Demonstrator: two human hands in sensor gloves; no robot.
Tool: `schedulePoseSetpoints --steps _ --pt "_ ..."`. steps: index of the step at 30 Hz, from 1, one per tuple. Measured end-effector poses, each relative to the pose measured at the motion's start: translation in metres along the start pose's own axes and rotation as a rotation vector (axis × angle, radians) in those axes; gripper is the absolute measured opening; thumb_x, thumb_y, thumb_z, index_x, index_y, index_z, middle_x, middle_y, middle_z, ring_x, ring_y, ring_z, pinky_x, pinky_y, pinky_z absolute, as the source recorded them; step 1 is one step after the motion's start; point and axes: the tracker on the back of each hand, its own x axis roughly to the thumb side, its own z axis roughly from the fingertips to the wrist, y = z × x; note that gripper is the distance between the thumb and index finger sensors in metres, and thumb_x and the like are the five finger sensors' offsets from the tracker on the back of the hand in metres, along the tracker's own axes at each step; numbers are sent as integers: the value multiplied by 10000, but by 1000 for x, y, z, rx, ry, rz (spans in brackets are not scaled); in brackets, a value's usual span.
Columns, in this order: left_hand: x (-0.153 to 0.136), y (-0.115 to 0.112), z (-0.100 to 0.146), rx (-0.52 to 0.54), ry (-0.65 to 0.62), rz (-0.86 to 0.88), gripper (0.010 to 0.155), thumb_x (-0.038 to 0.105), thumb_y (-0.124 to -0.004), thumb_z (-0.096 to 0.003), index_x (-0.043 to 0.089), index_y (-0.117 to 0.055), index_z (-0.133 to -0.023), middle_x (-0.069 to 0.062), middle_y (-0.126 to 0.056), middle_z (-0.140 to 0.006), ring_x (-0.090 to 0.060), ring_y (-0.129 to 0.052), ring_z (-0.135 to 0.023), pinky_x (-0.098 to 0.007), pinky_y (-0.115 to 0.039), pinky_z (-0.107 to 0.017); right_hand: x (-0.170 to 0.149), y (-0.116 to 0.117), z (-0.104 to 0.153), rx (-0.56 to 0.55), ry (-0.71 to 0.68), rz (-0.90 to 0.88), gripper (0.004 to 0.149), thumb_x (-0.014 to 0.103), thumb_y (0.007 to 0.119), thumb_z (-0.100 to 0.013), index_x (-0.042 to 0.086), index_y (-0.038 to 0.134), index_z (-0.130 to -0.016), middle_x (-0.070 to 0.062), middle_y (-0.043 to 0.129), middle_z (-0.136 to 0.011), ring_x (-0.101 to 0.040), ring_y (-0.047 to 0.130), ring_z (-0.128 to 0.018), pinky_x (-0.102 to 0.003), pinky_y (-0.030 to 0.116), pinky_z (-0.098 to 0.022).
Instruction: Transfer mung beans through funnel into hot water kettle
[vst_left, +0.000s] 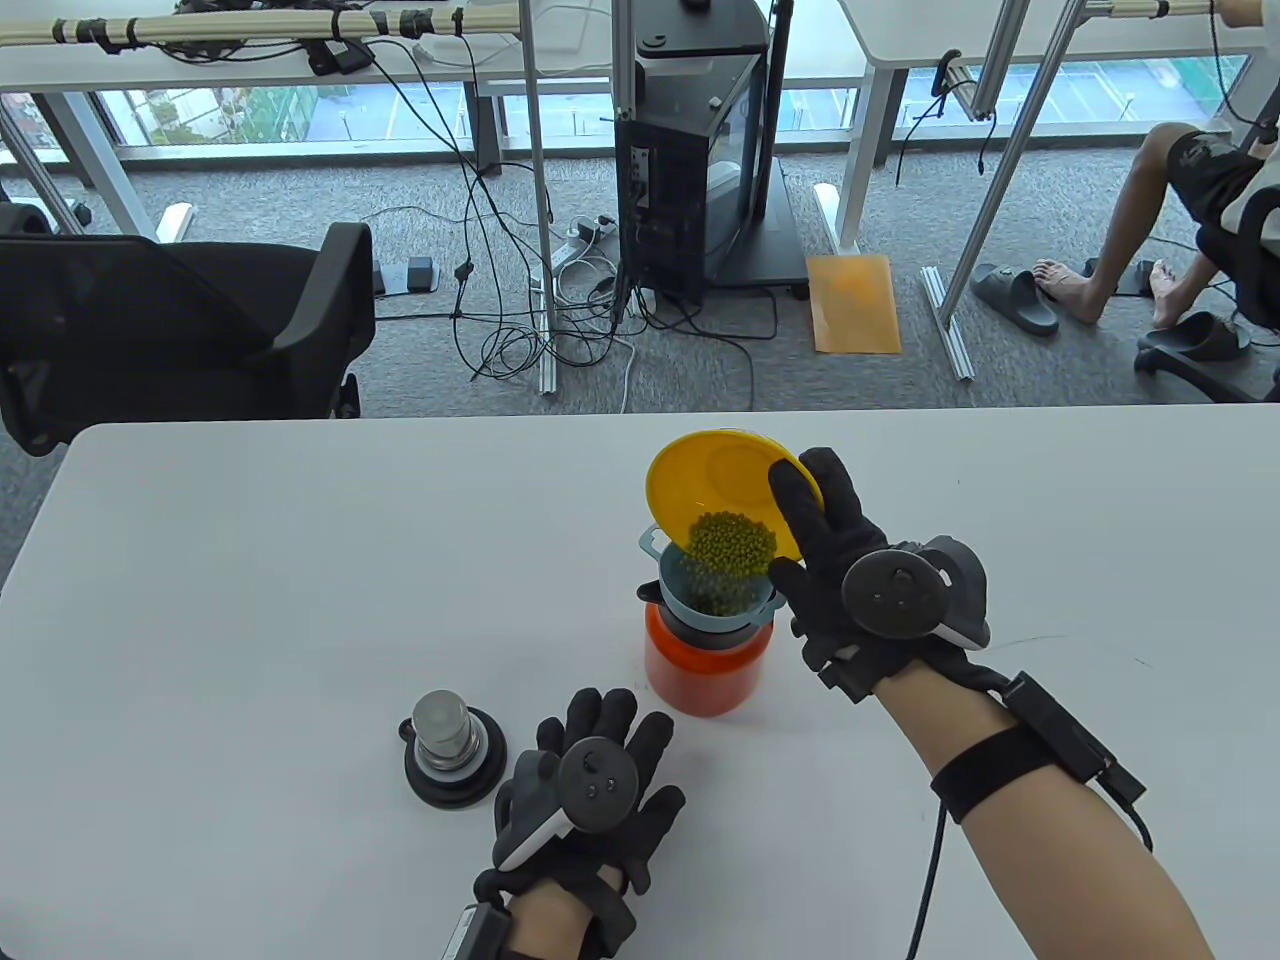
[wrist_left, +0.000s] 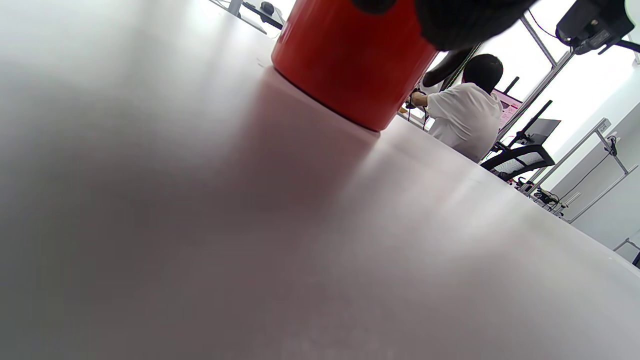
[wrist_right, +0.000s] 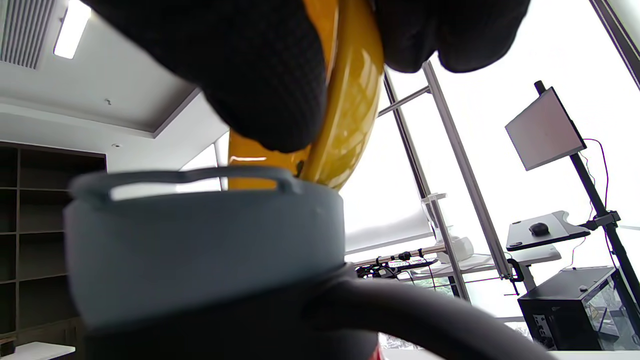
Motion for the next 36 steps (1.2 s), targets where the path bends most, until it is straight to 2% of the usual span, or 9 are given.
schedulePoseSetpoints --steps 6,8,14,18,20,26,31,36 --pt "0 0 0 -1 -1 -1 760 546 -680 -471 318 -341 -1111 -36 -126 -1174 -393 -40 -1062 -665 -99 -699 9 -5 1 -28 -73 118 972 145 917 -411 178 198 -1064 -259 49 -1023 -515 428 -977 -643 503 -664" --pt "0 0 0 -2 0 2 761 545 -681 -471 315 -342 -1112 -39 -127 -1174 -394 -39 -1062 -666 -97 -698 9 -6 2 -46 -51 91 969 152 914 -412 172 198 -1063 -263 50 -1021 -515 424 -974 -641 499 -664" --pt "0 1 0 -2 1 3 759 545 -681 -471 318 -343 -1111 -37 -126 -1174 -394 -40 -1062 -665 -99 -699 -16 -14 9 -111 171 -177 953 167 911 -414 132 220 -1068 -312 95 -1017 -529 476 -957 -639 509 -653" --pt "-1 1 -1 -2 0 3 760 545 -680 -471 317 -342 -1111 -38 -128 -1174 -392 -40 -1063 -665 -99 -699 -44 -18 25 -158 350 -347 932 198 904 -423 84 241 -1067 -349 150 -1008 -535 527 -943 -640 527 -642" --pt "-1 1 -1 -2 -1 2 761 545 -681 -470 317 -342 -1112 -37 -128 -1174 -394 -39 -1062 -665 -99 -699 -56 -18 34 -163 412 -364 920 222 900 -429 65 256 -1067 -362 174 -1001 -536 557 -933 -637 541 -637" --pt "-1 1 -1 -2 -1 3 759 545 -681 -470 316 -345 -1111 -38 -129 -1174 -394 -42 -1062 -665 -100 -699 -96 -8 78 -123 621 -399 899 239 890 -438 30 281 -1065 -385 204 -989 -540 596 -915 -637 561 -623" --pt "0 1 -1 -8 0 0 760 545 -682 -471 317 -342 -1111 -37 -129 -1174 -393 -42 -1063 -666 -101 -699 -115 12 112 3 721 -395 901 237 896 -435 19 292 -1068 -393 196 -986 -540 617 -906 -637 568 -619" --pt "0 1 -1 -9 0 -2 761 545 -684 -471 315 -343 -1111 -39 -129 -1174 -394 -41 -1063 -666 -100 -698 -121 29 132 119 791 -404 905 249 898 -436 -8 299 -1064 -409 209 -974 -543 633 -895 -642 567 -613"
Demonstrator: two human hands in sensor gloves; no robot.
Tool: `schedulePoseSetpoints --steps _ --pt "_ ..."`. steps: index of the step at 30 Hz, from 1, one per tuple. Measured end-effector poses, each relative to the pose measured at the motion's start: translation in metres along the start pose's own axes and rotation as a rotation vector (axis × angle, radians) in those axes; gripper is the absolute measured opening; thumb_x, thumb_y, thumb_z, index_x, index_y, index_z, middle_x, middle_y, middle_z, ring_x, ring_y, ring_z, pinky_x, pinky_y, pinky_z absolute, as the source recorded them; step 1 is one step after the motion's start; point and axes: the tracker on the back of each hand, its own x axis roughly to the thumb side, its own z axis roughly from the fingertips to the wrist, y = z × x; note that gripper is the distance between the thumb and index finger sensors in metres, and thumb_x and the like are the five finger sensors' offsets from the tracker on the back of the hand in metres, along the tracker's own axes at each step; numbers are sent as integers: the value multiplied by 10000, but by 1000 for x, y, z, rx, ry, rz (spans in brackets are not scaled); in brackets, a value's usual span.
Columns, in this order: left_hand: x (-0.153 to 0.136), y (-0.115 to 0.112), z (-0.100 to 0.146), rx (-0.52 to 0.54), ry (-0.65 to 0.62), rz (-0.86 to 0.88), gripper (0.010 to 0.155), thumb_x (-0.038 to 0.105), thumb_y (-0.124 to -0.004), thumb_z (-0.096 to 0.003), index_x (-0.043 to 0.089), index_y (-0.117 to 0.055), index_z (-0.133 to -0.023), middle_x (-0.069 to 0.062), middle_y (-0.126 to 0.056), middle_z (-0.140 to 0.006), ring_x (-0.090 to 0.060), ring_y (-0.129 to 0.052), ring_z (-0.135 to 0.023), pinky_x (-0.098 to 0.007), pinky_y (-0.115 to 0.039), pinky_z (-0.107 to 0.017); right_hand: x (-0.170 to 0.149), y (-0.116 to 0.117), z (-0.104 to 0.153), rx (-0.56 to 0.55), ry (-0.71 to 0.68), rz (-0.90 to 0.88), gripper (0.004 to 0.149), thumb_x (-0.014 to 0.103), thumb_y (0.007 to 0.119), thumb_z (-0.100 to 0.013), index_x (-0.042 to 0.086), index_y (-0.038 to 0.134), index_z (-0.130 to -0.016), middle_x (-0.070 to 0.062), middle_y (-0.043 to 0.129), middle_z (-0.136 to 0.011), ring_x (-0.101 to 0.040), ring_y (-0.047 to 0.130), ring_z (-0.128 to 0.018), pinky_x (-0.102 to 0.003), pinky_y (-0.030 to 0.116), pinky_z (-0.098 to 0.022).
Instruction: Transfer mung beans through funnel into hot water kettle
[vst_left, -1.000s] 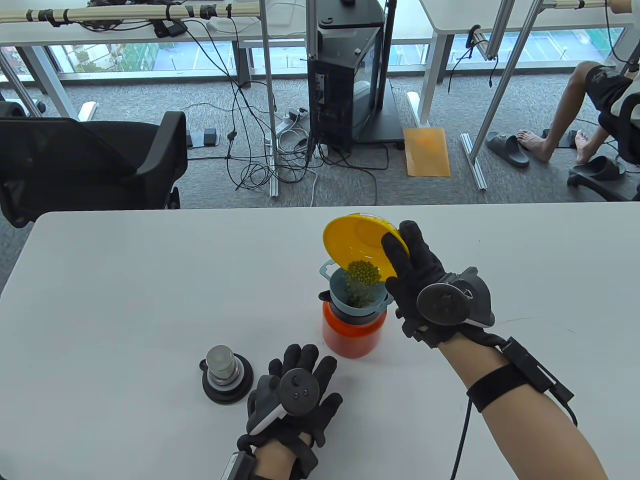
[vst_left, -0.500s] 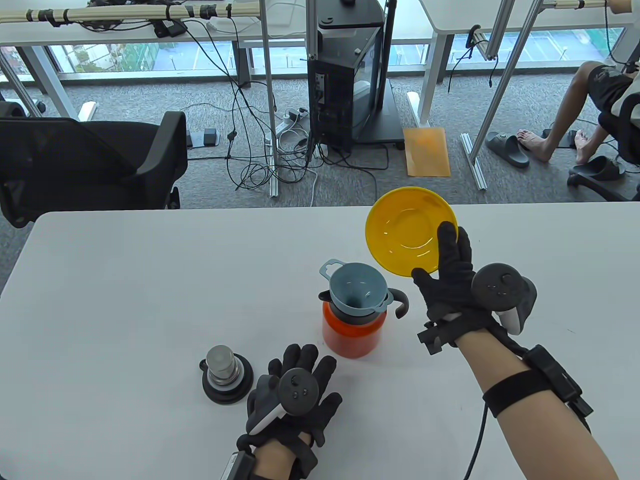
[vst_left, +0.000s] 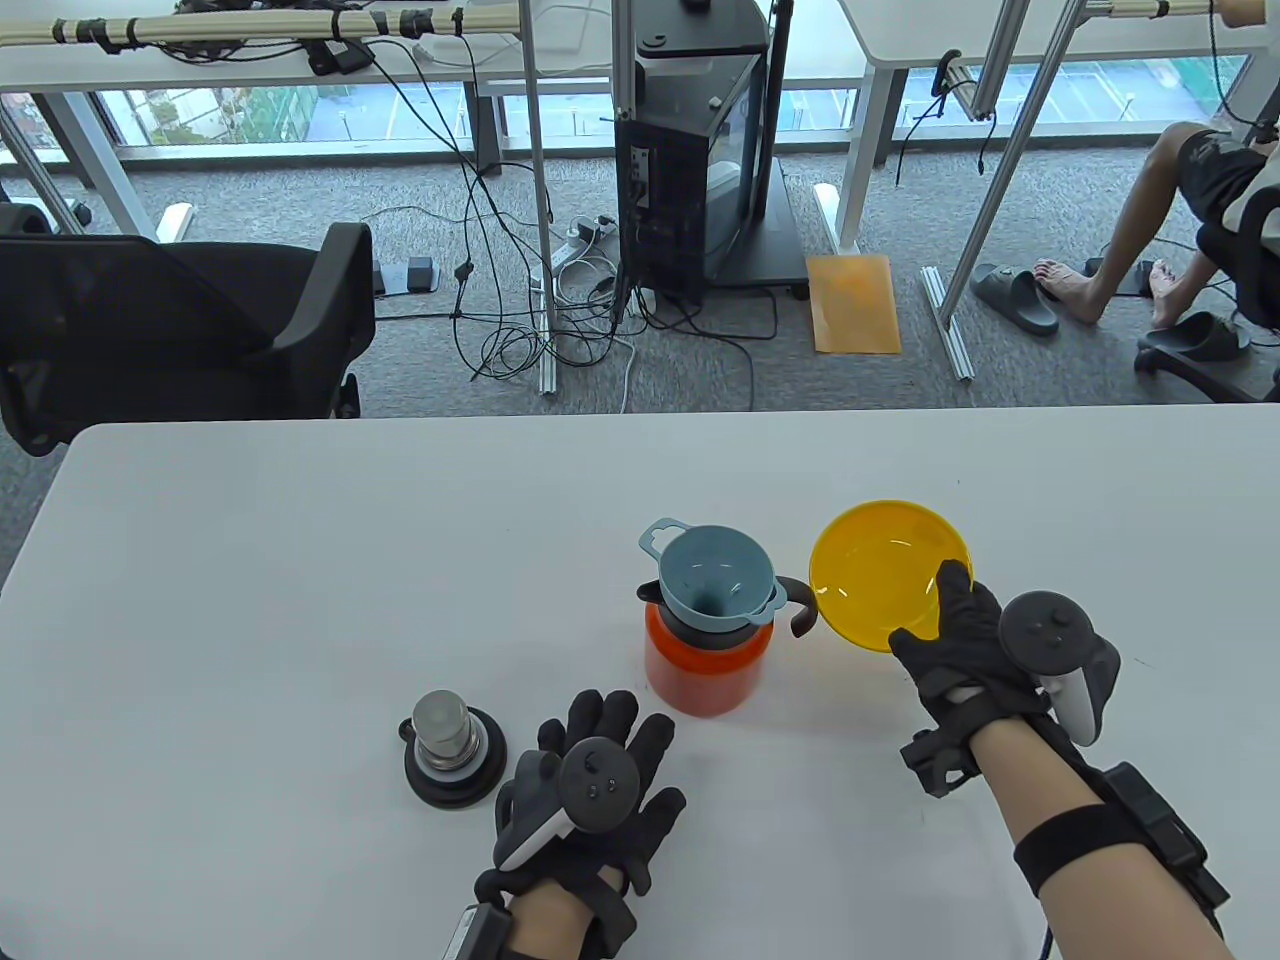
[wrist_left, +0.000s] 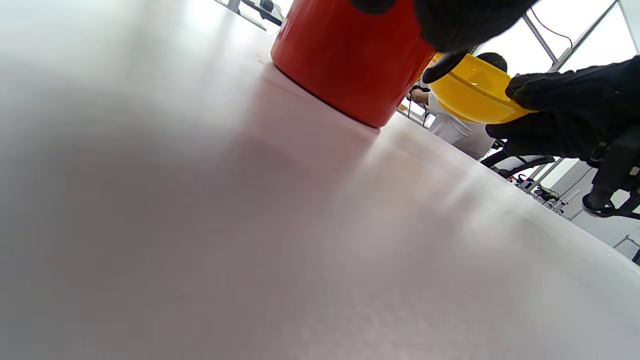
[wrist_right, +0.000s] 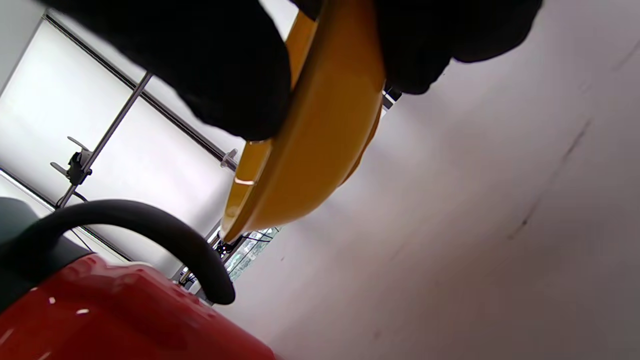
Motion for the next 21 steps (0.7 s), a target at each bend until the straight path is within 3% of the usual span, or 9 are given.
schedulePoseSetpoints --steps 11,17,21 --pt "0 0 0 3 -6 5 766 547 -695 -468 316 -346 -1110 -37 -129 -1175 -394 -41 -1063 -666 -100 -698 -18 11 3 106 121 55 930 315 923 -431 -84 360 -1055 -427 242 -960 -603 598 -856 -714 518 -570" --pt "0 -1 0 0 -8 7 771 550 -702 -465 319 -348 -1110 -35 -130 -1175 -392 -39 -1063 -667 -100 -699 -27 11 6 162 228 87 951 386 885 -460 -88 337 -1074 -411 84 -970 -689 331 -865 -746 404 -569" --pt "0 -1 1 -3 -14 14 775 551 -706 -465 317 -348 -1111 -38 -128 -1175 -392 -37 -1063 -669 -98 -697 -25 5 9 134 200 83 952 394 889 -461 -46 328 -1091 -393 -29 -953 -707 98 -845 -767 310 -561"
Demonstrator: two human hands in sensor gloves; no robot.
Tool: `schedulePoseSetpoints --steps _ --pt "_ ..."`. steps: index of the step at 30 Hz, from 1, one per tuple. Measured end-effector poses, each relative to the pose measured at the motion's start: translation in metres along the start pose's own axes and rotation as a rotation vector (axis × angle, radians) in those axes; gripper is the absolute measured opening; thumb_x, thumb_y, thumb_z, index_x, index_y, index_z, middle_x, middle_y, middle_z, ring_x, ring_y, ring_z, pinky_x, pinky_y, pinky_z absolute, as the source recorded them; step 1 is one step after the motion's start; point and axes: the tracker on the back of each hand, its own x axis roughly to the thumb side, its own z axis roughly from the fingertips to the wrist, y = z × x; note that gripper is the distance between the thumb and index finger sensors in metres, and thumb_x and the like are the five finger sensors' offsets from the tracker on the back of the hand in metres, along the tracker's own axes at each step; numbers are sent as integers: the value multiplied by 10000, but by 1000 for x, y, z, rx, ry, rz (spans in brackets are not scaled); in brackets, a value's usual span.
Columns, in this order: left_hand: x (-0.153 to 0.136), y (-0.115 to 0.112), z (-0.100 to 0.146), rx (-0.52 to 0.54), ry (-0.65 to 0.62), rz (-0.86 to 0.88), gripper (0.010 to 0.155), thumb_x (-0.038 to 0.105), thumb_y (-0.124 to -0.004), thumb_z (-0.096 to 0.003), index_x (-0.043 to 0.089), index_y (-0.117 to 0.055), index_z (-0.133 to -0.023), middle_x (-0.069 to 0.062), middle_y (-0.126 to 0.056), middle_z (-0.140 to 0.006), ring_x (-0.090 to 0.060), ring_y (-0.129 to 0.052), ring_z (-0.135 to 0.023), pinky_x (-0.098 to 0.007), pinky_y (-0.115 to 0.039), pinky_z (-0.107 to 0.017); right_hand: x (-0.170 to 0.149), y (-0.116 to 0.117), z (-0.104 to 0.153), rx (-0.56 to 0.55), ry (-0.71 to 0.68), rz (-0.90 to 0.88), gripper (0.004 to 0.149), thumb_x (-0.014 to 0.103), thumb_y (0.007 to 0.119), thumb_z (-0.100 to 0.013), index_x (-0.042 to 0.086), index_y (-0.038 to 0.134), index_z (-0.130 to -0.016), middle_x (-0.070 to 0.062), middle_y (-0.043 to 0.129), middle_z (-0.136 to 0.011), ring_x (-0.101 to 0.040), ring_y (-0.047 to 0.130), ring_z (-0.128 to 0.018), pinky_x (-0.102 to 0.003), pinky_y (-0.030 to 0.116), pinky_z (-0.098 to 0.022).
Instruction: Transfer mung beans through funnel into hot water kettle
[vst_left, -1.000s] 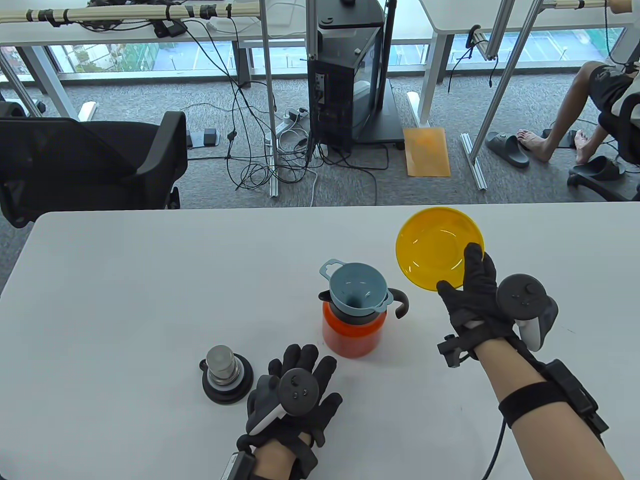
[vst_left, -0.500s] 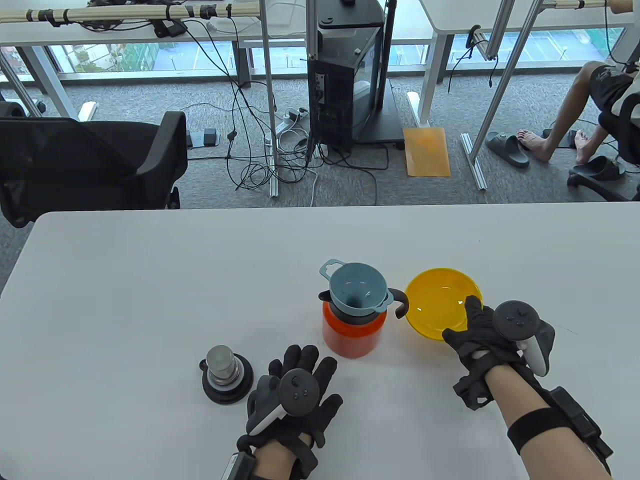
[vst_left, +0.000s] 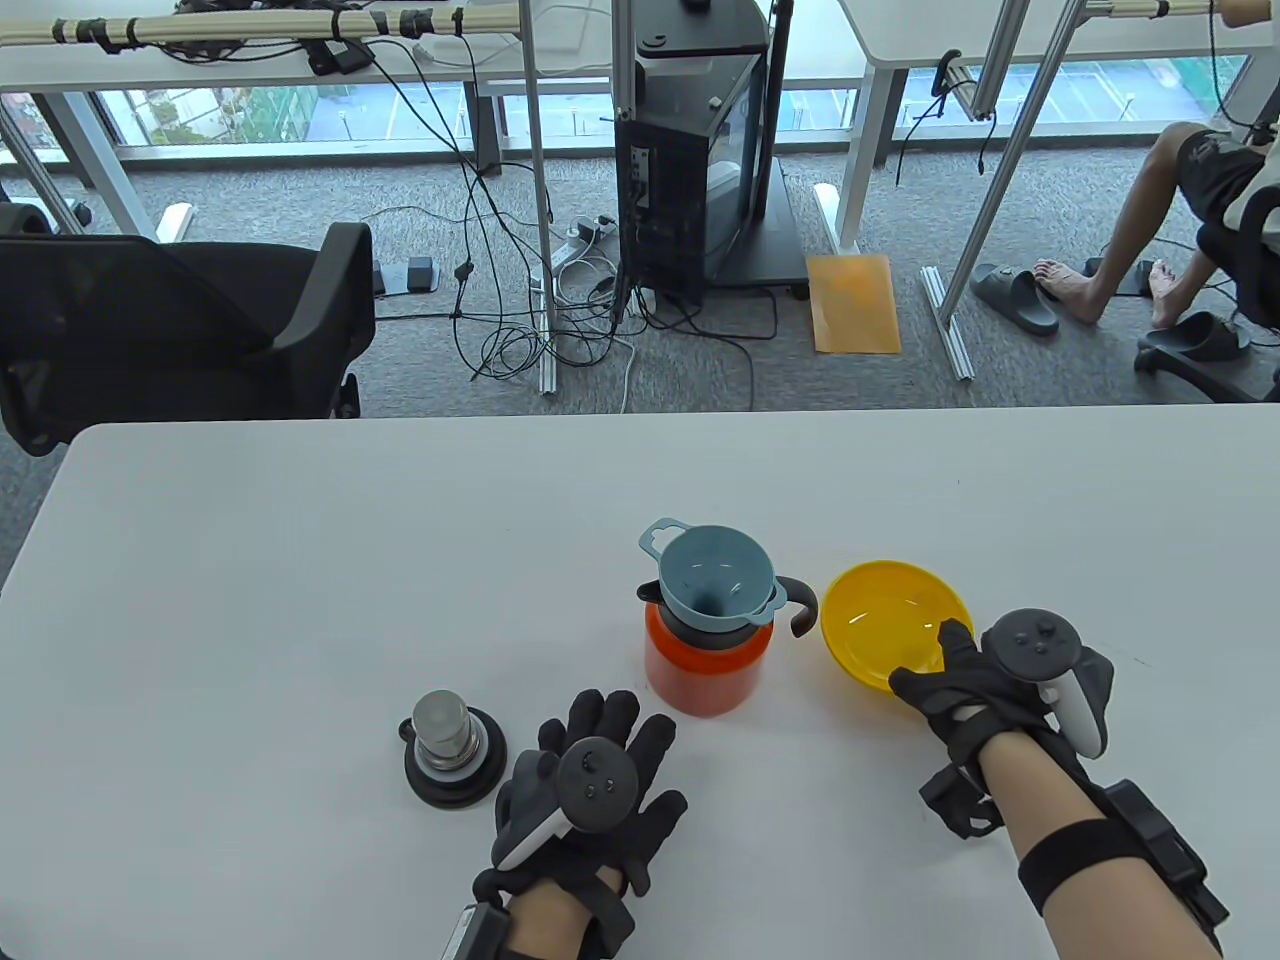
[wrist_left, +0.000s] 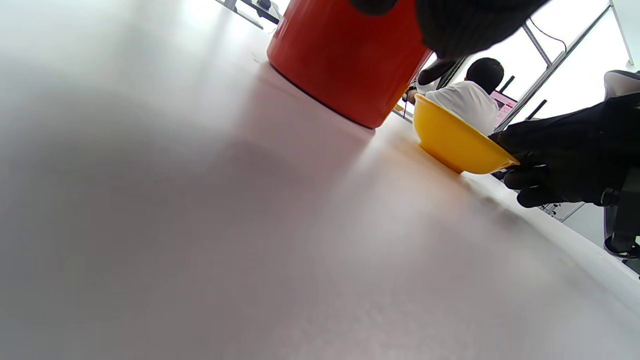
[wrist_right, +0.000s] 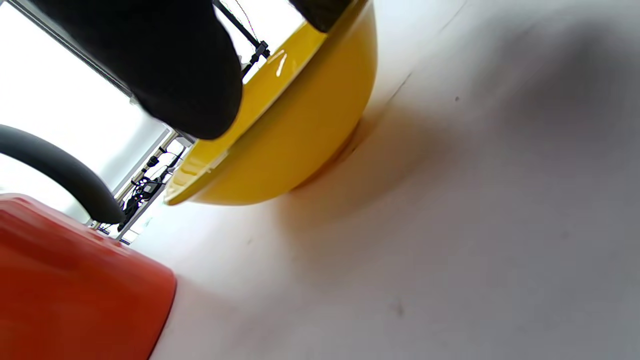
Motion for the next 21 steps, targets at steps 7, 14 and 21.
schedulePoseSetpoints --steps 7,14,21 --pt "0 0 0 -2 0 -4 776 551 -707 -464 317 -347 -1111 -36 -126 -1175 -390 -36 -1063 -667 -98 -699 40 -14 11 -12 -171 -8 945 387 913 -450 24 340 -1108 -381 -41 -961 -698 30 -834 -778 264 -557" --pt "0 0 0 -2 4 -3 776 550 -707 -465 316 -348 -1111 -36 -127 -1174 -392 -36 -1062 -667 -98 -699 97 -8 20 -2 -365 18 916 347 927 -444 98 354 -1114 -373 -42 -968 -693 12 -833 -780 251 -557" --pt "1 0 0 0 1 -4 777 550 -709 -464 316 -349 -1111 -36 -128 -1175 -392 -36 -1062 -666 -98 -700 146 10 31 -14 -538 90 854 278 938 -434 184 420 -1105 -356 -27 -981 -687 15 -839 -782 250 -560"
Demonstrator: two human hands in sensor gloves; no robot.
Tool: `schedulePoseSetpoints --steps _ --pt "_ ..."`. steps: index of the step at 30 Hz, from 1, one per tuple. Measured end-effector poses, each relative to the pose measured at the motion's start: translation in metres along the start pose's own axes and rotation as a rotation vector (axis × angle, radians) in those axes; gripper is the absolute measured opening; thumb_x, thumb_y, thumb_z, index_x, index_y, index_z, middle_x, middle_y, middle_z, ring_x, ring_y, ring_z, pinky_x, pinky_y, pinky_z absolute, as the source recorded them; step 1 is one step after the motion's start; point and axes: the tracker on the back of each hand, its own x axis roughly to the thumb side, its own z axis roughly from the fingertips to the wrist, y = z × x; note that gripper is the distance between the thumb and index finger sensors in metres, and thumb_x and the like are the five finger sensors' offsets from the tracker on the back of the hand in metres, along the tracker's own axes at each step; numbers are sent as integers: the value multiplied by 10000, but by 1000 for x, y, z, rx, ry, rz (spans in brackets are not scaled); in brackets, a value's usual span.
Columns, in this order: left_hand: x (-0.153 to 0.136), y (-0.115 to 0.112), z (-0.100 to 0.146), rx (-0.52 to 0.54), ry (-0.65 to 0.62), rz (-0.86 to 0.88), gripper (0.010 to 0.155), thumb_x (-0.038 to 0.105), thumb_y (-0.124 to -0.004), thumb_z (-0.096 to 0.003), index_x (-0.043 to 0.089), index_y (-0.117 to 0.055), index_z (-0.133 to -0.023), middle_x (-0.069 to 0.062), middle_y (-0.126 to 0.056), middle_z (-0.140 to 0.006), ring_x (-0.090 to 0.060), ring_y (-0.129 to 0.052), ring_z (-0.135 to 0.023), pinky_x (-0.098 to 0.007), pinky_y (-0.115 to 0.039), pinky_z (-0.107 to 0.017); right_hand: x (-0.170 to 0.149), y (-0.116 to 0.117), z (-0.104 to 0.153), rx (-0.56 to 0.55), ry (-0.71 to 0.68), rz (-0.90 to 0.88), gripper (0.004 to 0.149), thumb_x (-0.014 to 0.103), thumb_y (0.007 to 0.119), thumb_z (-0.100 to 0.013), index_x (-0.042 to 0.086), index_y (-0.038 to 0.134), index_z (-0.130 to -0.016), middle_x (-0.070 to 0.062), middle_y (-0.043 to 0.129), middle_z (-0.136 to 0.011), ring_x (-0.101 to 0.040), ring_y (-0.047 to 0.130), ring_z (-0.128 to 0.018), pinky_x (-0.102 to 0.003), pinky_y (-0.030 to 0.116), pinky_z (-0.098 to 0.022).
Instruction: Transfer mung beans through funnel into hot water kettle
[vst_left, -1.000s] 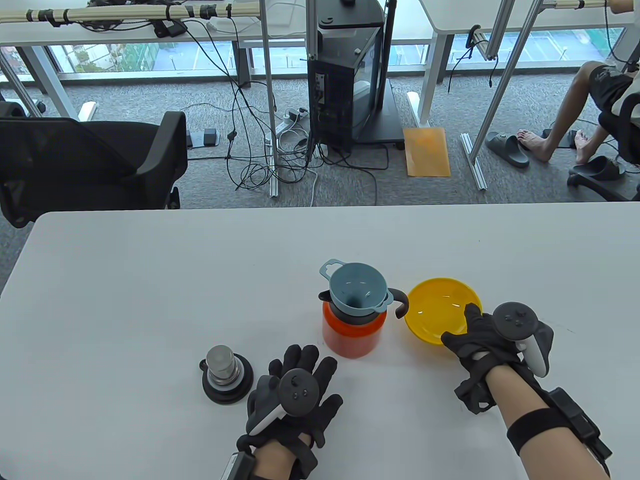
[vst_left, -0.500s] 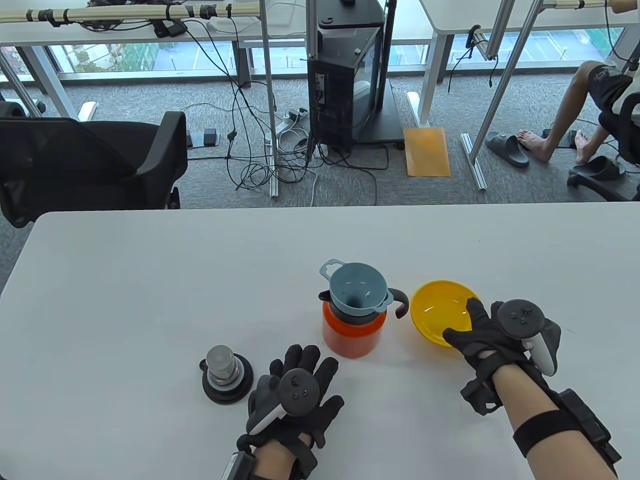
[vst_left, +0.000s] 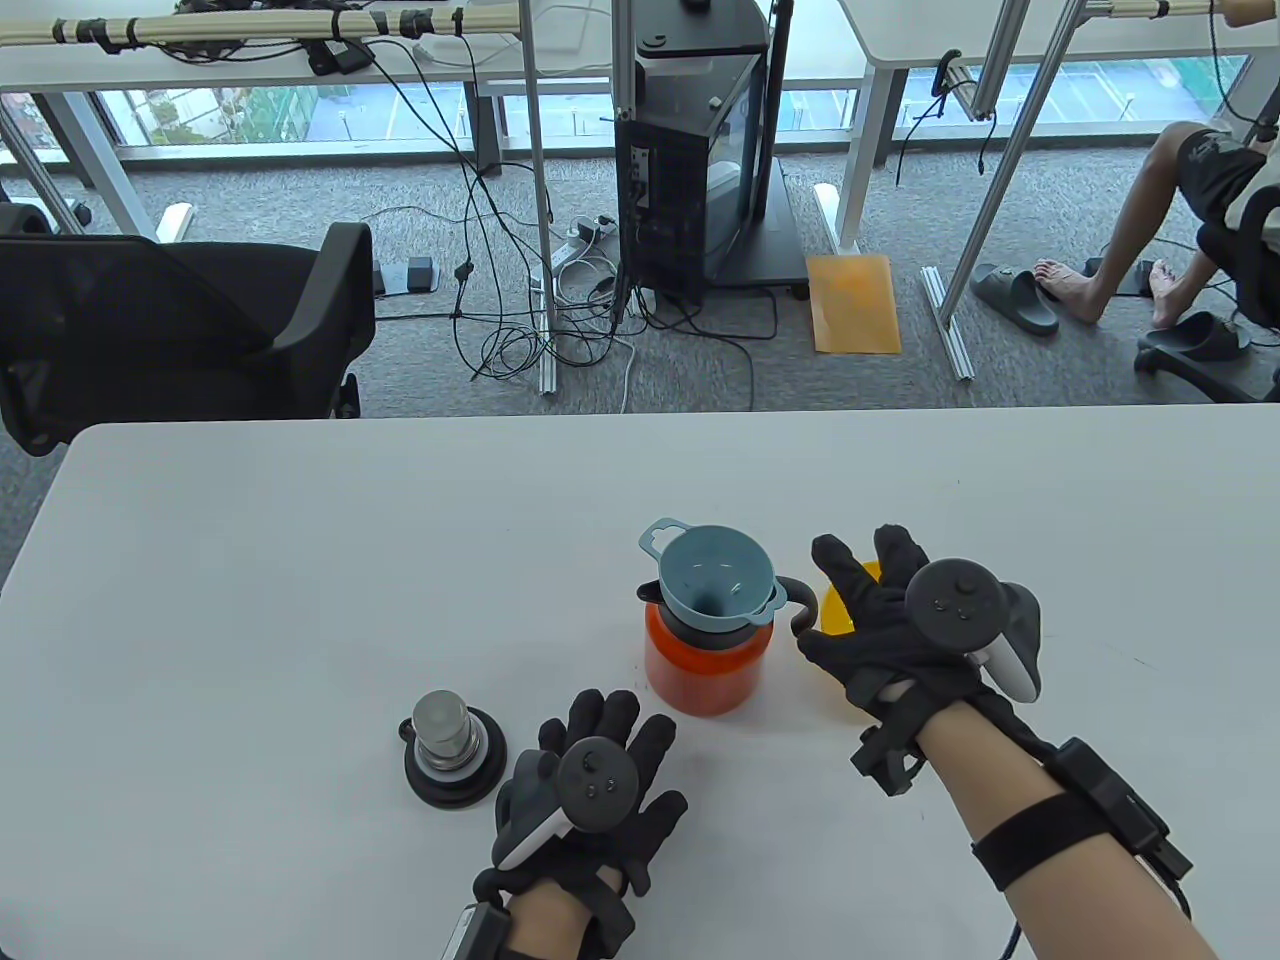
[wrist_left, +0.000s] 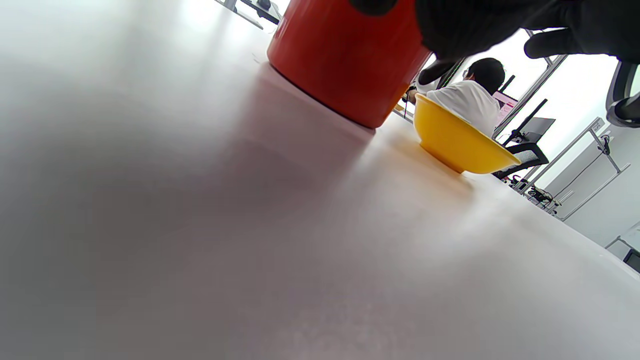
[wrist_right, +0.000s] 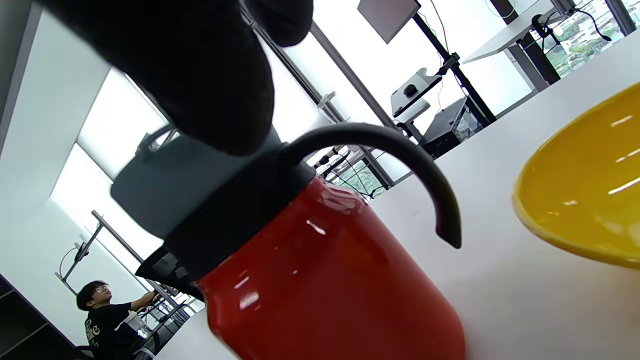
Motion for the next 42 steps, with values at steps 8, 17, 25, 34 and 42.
schedulePoseSetpoints --steps 8,17,25,34,42 --pt "-2 2 1 7 4 10 771 549 -706 -466 316 -352 -1109 -40 -128 -1173 -394 -37 -1061 -666 -99 -699 30 15 -8 -40 -139 123 684 211 936 -425 231 635 -1039 -324 44 -1018 -674 55 -859 -780 262 -564" --pt "-2 2 0 8 3 10 770 549 -706 -465 317 -353 -1109 -39 -127 -1174 -394 -37 -1061 -666 -99 -700 37 29 -14 -81 -171 128 467 177 919 -424 193 837 -884 -329 163 -1037 -664 130 -876 -770 298 -568" --pt "-2 2 0 2 4 7 771 547 -705 -466 315 -352 -1111 -39 -129 -1174 -393 -37 -1062 -666 -100 -700 30 24 -15 -95 -163 3 430 180 909 -432 196 850 -858 -335 248 -1043 -663 263 -901 -769 371 -570" --pt "-3 2 0 -2 8 10 768 545 -706 -466 318 -353 -1109 -38 -129 -1174 -393 -38 -1061 -666 -101 -699 14 -8 -9 -229 -59 -347 435 194 892 -448 191 816 -877 -316 449 -1042 -617 434 -936 -777 376 -570" --pt "-3 2 0 0 6 10 767 544 -704 -467 316 -353 -1110 -39 -128 -1174 -394 -38 -1061 -666 -101 -700 -36 -38 12 -344 96 -450 450 202 867 -460 148 766 -895 -301 535 -1020 -594 513 -927 -759 421 -574"
